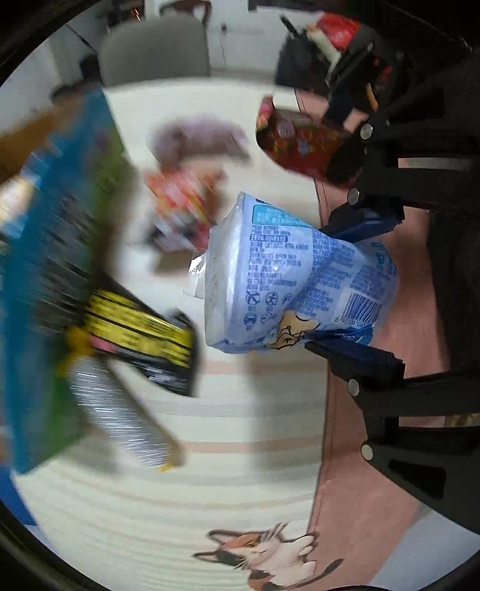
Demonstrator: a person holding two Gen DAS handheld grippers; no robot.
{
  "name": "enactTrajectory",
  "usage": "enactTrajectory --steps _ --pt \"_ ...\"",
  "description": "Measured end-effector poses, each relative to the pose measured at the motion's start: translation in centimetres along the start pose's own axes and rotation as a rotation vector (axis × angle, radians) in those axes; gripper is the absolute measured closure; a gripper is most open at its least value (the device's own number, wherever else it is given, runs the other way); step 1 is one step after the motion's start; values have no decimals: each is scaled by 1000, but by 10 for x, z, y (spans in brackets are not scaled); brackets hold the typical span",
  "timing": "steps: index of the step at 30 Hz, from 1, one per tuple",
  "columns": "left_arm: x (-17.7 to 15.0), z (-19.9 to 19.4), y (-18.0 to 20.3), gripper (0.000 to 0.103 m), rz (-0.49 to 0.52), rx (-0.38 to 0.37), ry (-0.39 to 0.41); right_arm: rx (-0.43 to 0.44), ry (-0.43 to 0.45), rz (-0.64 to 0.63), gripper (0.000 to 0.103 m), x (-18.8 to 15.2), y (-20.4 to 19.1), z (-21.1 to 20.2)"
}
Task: Organize soft objects
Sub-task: 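Lower both bags into the box and release them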
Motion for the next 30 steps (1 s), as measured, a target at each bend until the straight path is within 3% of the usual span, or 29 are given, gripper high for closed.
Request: enactTrajectory --steps 4,7,11,15,23,30 --pt "24 -63 27 58 37 -78 76 57 105 -30 56 1 -11 -69" --pt "56 -111 25 58 52 -71 120 90 169 -49 56 18 -8 -122" --pt "107 -163 17 58 45 -20 163 44 246 -59 56 62 -2 -178" --pt "169 -181 -5 58 4 10 138 2 239 -39 56 126 8 -202" --pt "252 -163 -18 58 -54 53 24 -56 120 18 56 232 29 -157" --pt "293 -135 -24 58 -74 67 -58 -99 14 16 56 264 30 -105"
Point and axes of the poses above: each gripper's, at about its wrist camera, not at the fingertips, and z roughly the way its jaws point, y to its right, x to its top, the point moved 1 cm from there along z, roughly the way its jaws point, and after that the axes turned 13 degrees about -y, right-handed, at the moved point
